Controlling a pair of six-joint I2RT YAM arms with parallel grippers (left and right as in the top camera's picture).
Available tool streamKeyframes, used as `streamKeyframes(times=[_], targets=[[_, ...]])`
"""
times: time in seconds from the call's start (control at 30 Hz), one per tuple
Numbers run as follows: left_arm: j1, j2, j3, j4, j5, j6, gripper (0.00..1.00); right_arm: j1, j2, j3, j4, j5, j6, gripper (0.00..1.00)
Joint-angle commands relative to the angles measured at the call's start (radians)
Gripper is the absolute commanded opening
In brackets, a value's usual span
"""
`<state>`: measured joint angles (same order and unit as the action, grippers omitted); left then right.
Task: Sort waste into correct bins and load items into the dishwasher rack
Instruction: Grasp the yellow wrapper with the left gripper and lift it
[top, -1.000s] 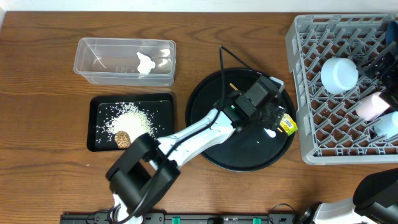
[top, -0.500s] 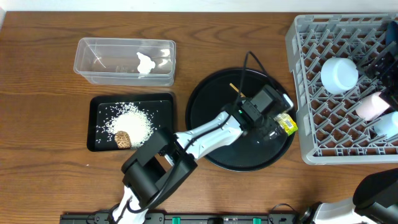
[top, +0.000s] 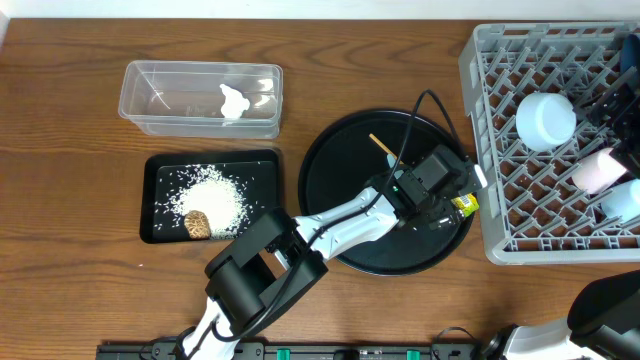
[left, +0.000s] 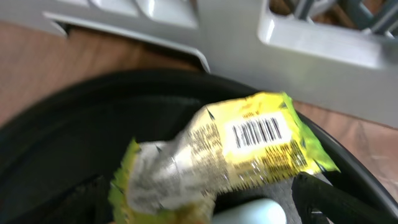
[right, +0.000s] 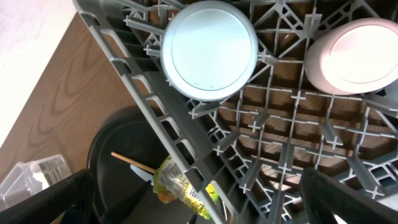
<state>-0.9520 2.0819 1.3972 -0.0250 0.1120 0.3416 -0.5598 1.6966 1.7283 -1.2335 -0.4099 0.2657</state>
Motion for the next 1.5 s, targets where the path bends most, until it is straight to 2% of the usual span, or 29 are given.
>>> streamKeyframes(times=[0.0, 0.47, 0.73, 1.03, 1.17, 1.2, 1.23, 1.47], targets=[[0.005, 0.025, 0.000, 0.015, -0.028, 0.046, 0.93, -0.004, -0.017, 0.015, 0.000, 0.003, -0.016, 0.99], [0.019, 0.086, 0.000, 0.065, -0.046, 0.045, 0.91, -0.004, -0.017, 0.015, 0.000, 0.003, -0.016, 0.99], [0.019, 0.078, 0.001, 0.087, -0.045, 0.038, 0.79, -0.004, -0.017, 0.015, 0.000, 0.003, -0.016, 0.99], [0.019, 0.053, 0.001, 0.087, -0.046, 0.038, 0.43, -0.004, -0.017, 0.015, 0.000, 0.003, -0.016, 0.99], [0.019, 0.053, 0.001, 0.087, -0.046, 0.013, 0.18, -0.004, -0.017, 0.015, 0.000, 0.003, -0.016, 0.99], [0.019, 0.053, 0.001, 0.087, -0.046, -0.001, 0.09, -0.004, -0.017, 0.015, 0.000, 0.003, -0.016, 0.99], [0.019, 0.049, 0.001, 0.087, -0.046, -0.015, 0.06, -0.004, -0.017, 0.015, 0.000, 0.003, -0.016, 0.99], [0.021, -0.031, 0.001, 0.085, -0.047, -0.109, 0.06, -0.004, -0.017, 0.015, 0.000, 0.003, -0.016, 0.99]])
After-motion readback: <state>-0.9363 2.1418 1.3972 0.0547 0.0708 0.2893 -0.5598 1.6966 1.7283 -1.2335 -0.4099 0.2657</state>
